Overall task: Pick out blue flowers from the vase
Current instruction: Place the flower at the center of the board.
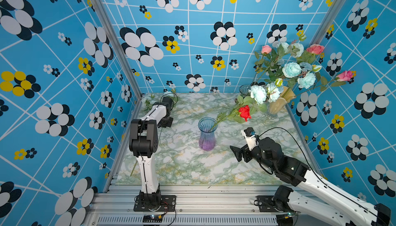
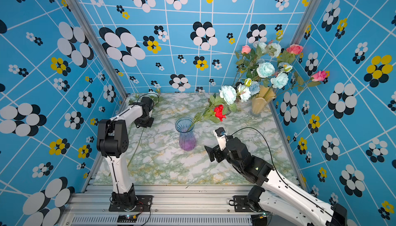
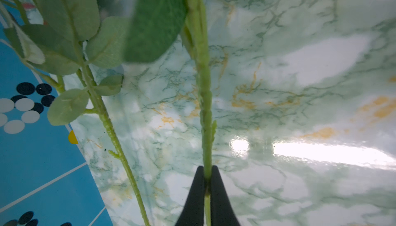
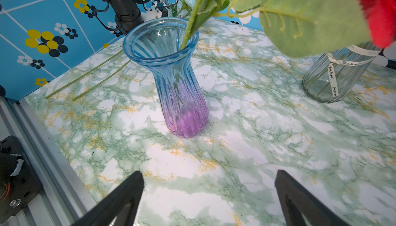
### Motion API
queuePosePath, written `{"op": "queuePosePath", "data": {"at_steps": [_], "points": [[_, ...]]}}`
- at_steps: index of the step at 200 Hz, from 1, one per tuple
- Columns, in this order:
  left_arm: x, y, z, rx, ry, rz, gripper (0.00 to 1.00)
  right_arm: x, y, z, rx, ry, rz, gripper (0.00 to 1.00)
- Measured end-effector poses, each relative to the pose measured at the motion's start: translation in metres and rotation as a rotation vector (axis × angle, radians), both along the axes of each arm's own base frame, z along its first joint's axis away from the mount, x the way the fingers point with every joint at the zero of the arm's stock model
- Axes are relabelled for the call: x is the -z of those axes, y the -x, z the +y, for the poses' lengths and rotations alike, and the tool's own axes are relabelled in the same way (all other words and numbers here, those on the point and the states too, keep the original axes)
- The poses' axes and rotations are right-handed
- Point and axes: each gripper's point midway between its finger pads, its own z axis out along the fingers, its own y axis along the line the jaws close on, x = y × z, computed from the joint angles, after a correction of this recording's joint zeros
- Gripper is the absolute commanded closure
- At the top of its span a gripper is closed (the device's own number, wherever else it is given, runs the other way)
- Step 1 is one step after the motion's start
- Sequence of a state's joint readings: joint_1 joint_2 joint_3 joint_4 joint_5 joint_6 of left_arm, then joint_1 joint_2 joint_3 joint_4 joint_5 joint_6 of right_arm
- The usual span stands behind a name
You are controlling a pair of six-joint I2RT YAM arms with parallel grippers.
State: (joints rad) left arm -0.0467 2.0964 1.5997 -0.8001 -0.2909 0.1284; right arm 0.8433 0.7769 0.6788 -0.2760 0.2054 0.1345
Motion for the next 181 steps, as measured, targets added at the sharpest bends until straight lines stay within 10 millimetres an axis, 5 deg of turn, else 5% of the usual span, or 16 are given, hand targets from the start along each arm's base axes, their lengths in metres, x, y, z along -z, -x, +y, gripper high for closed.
{"op": "queuePosePath", "data": {"at_steps": [104,141,181], "points": [[0.014,-0.007,0.023,-0.033,-0.063,0.030,1.00,0.005,-0.002,0.001,0.003,0.015,0.012,0.01],[0.023,-0.006,0.026,-0.025,-0.083,0.058,0.77,0.005,-0.002,0.001,0.004,0.016,0.012,0.01],[0.011,-0.014,0.029,-0.041,-0.103,0.034,0.61,0.006,-0.002,0.001,0.006,0.017,0.011,0.01]]}}
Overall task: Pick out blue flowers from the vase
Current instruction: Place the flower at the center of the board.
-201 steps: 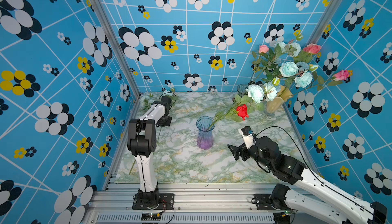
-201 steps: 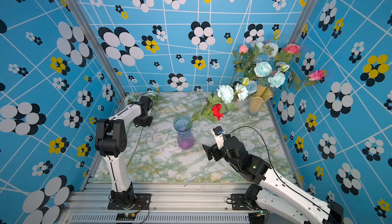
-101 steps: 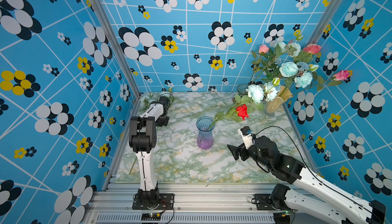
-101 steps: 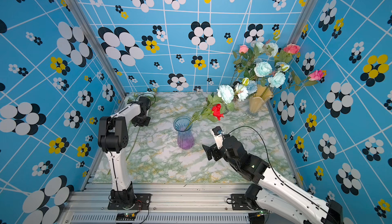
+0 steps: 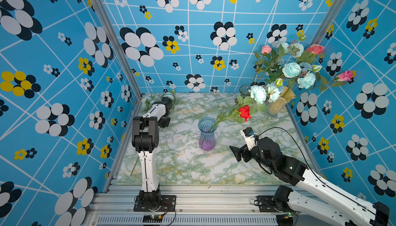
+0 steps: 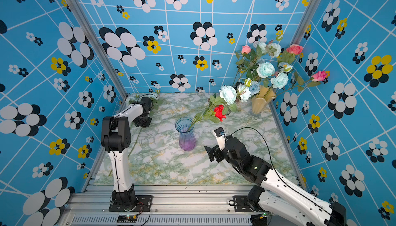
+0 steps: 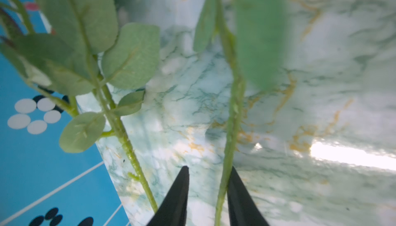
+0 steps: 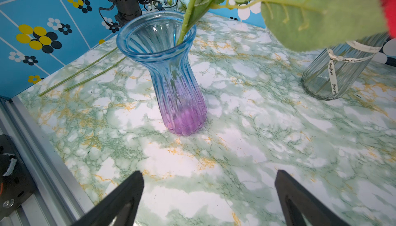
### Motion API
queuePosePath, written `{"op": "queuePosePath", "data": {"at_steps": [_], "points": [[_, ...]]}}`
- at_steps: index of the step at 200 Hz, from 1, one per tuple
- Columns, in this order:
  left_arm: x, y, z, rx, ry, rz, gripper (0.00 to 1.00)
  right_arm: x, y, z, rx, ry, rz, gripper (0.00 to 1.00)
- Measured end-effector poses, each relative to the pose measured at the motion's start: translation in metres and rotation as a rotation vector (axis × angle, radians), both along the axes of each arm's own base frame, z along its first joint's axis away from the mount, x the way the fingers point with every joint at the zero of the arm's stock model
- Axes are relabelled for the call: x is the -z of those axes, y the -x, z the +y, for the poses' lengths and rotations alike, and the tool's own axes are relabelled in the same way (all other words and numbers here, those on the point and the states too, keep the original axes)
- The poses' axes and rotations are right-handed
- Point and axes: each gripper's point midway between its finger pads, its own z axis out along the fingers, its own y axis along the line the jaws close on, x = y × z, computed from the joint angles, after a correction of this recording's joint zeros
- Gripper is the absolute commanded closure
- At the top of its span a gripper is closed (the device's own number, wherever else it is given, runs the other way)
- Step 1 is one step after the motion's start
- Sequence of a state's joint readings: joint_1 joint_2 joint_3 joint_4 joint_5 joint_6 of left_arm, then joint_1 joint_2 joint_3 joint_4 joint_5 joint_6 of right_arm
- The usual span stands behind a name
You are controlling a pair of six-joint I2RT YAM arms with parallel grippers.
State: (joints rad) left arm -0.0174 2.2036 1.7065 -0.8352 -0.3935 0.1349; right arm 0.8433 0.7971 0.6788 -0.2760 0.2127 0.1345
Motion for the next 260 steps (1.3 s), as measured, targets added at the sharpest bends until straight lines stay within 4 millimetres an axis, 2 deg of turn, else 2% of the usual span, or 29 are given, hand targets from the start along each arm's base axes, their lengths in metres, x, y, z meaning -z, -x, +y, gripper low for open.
{"op": "queuePosePath", "data": {"at_steps": [32,38,51,66,89,95,107,118,139,150,173,181,196,229,260], "points": [[-0.022,-0.008,-0.007,0.000,-0.008,-0.051,0.58,0.001,-0.001,-0.001,0.006,0.007,0.001,0.01],[-0.031,-0.008,-0.012,0.005,-0.006,-0.070,0.49,0.002,-0.001,-0.001,0.007,0.007,0.001,0.01],[-0.058,-0.011,-0.027,0.015,0.006,-0.141,0.46,0.002,-0.002,-0.001,0.012,0.010,0.000,0.01],[-0.100,-0.012,-0.052,0.040,0.037,-0.262,0.46,0.001,-0.002,-0.002,0.017,0.011,-0.002,0.01],[-0.168,0.004,-0.100,0.099,0.124,-0.464,0.45,0.001,-0.003,-0.003,0.021,0.012,-0.004,0.01],[-0.183,0.011,-0.113,0.116,0.159,-0.514,0.39,0.001,-0.003,-0.003,0.023,0.013,-0.005,0.01],[-0.200,0.026,-0.128,0.137,0.219,-0.575,0.31,0.001,-0.004,-0.004,0.027,0.015,-0.006,0.01],[-0.207,0.038,-0.132,0.127,0.267,-0.611,0.26,0.002,-0.004,-0.004,0.033,0.018,-0.007,0.01],[-0.200,0.051,-0.124,0.087,0.316,-0.617,0.26,0.005,-0.006,-0.005,0.039,0.028,-0.003,0.01],[-0.188,0.050,-0.114,0.048,0.345,-0.601,0.26,0.006,-0.006,-0.004,0.041,0.033,0.000,0.01],[-0.154,0.042,-0.078,-0.073,0.381,-0.542,0.27,0.008,-0.007,-0.004,0.041,0.039,0.005,0.01],[-0.140,0.036,-0.067,-0.107,0.378,-0.516,0.28,0.009,-0.008,-0.004,0.041,0.040,0.007,0.01],[-0.119,0.022,-0.059,-0.135,0.376,-0.454,0.31,0.010,-0.008,-0.003,0.041,0.043,0.010,0.01],[-0.085,-0.029,-0.066,-0.108,0.376,-0.360,0.40,0.009,-0.008,-0.004,0.041,0.039,0.007,0.01],[-0.053,-0.048,-0.062,-0.093,0.356,-0.276,0.46,0.013,-0.005,-0.006,0.041,0.039,0.007,0.02]]}}
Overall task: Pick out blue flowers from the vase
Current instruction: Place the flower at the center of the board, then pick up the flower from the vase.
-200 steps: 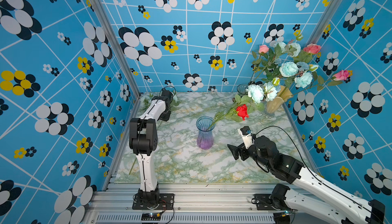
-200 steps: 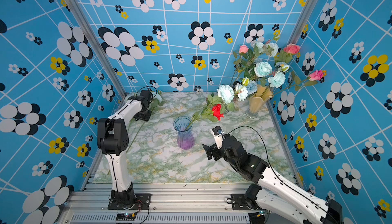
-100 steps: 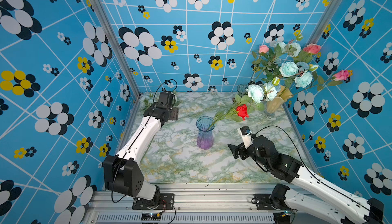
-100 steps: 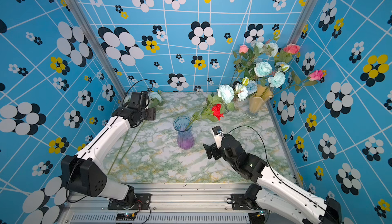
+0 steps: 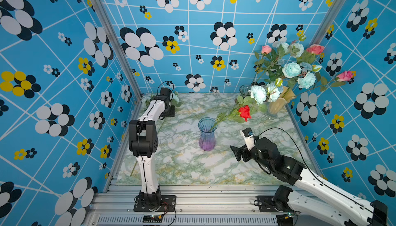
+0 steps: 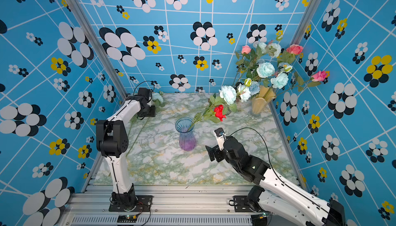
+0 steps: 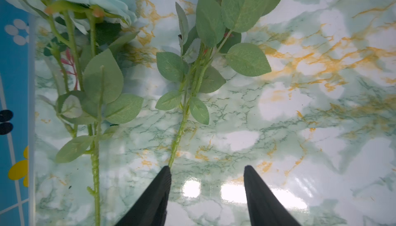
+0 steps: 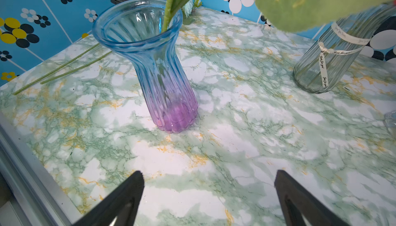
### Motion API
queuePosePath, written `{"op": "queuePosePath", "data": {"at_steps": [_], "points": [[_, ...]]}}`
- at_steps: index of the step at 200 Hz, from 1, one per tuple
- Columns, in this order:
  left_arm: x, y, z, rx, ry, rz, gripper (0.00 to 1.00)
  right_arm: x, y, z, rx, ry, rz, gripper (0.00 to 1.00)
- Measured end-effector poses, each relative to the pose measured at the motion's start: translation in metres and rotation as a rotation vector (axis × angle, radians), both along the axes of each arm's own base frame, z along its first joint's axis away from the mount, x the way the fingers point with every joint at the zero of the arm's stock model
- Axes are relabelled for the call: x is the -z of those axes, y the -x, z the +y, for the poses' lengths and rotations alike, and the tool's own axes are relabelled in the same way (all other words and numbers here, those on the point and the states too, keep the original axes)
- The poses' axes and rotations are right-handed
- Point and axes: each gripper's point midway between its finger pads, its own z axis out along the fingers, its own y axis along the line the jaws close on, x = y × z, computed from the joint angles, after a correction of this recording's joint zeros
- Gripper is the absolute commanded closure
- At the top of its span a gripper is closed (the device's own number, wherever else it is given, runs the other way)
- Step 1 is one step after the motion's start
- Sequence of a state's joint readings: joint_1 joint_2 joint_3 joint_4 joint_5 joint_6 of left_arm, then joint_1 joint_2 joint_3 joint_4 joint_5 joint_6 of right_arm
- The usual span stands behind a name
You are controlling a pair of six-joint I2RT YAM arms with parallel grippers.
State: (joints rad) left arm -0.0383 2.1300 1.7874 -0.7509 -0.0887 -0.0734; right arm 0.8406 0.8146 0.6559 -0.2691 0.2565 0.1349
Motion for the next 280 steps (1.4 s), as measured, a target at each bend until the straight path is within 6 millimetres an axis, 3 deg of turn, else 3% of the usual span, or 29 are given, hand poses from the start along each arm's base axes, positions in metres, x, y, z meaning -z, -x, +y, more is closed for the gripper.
{"op": "queuePosePath", "data": {"at_steps": [41,96,139,146,206,236,280], "points": [[0.036,-0.005,0.021,-0.005,-0.005,0.100,0.53,0.001,-0.001,-0.001,0.004,0.001,0.001,0.05],[0.041,-0.011,0.027,0.004,-0.006,0.128,0.56,0.001,-0.001,-0.001,0.004,0.001,0.001,0.07],[0.056,-0.005,0.024,0.009,0.013,0.171,0.56,0.001,-0.001,-0.001,0.004,0.002,0.001,0.08],[0.059,-0.005,0.024,0.009,0.013,0.177,0.63,0.001,-0.001,-0.001,0.004,0.002,0.001,0.08],[0.065,-0.003,0.029,0.023,0.014,0.189,0.92,0.001,-0.001,-0.001,0.004,0.002,0.001,0.09],[0.065,-0.001,0.029,0.026,0.010,0.185,1.00,0.001,-0.001,-0.001,0.004,0.002,0.001,0.09],[0.064,0.015,0.036,0.017,-0.020,0.202,1.00,0.000,-0.001,-0.001,0.004,-0.002,-0.002,0.09]]}}
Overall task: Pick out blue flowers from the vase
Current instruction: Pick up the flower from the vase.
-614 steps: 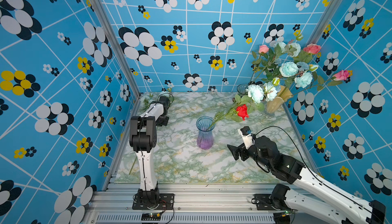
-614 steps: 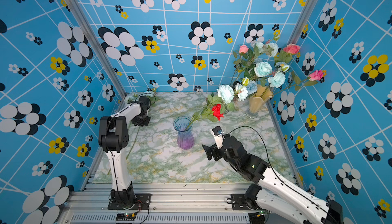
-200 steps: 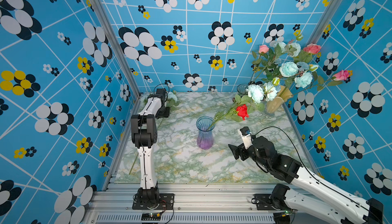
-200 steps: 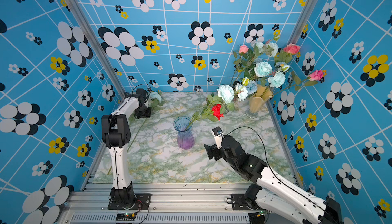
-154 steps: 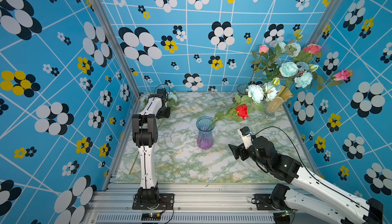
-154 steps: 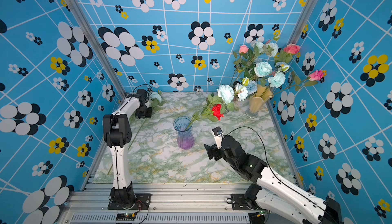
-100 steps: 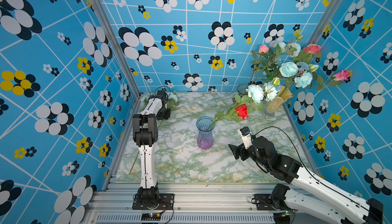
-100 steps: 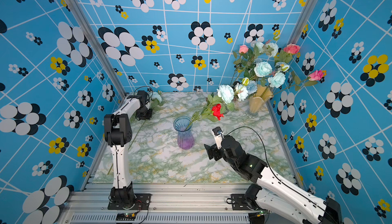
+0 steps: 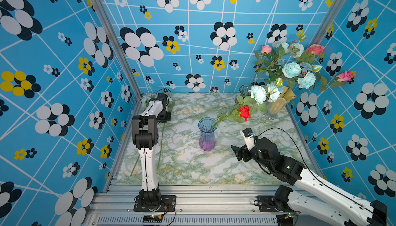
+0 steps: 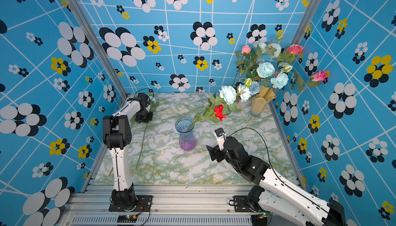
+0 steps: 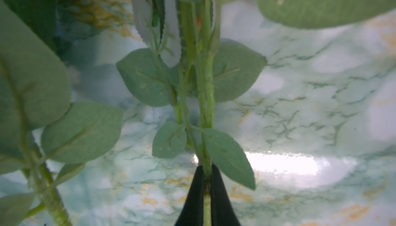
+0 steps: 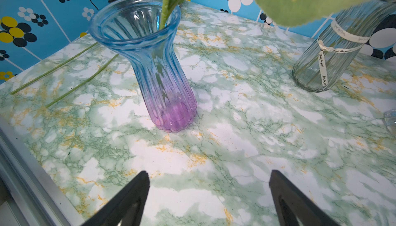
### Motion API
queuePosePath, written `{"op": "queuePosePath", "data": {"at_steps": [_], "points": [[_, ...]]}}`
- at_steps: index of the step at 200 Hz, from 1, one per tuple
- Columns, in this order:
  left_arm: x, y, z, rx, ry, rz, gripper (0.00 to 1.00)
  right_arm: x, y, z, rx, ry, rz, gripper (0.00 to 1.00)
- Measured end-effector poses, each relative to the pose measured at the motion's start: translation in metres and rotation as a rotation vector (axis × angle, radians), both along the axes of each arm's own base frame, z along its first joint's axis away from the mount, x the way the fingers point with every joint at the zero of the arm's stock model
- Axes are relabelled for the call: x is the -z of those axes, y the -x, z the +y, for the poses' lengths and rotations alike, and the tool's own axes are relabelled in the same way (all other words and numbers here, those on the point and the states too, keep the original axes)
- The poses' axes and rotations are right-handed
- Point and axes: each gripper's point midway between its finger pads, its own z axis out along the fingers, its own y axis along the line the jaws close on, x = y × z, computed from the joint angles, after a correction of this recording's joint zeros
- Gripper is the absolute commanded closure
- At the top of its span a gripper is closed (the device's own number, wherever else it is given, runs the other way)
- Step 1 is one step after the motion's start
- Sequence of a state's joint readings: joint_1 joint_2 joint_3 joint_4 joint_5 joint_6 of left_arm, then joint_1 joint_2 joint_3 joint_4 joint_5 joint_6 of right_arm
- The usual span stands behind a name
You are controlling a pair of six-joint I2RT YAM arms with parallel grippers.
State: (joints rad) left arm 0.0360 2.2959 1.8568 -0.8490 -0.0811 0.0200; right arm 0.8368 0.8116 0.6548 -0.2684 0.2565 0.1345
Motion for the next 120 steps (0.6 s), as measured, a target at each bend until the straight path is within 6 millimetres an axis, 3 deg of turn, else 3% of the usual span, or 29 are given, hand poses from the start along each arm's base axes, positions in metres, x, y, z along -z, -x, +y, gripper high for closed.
{"op": "queuePosePath", "data": {"at_steps": [54,106,120], "points": [[0.000,0.028,0.016,0.017,-0.095,0.046,1.00,-0.006,0.001,-0.002,0.000,-0.015,-0.013,0.10],[-0.002,0.024,0.024,0.039,-0.129,0.030,1.00,-0.012,0.003,-0.003,0.000,-0.031,-0.028,0.10],[-0.002,0.022,0.025,0.043,-0.131,0.026,0.87,-0.012,0.003,-0.003,0.000,-0.031,-0.028,0.10]]}}
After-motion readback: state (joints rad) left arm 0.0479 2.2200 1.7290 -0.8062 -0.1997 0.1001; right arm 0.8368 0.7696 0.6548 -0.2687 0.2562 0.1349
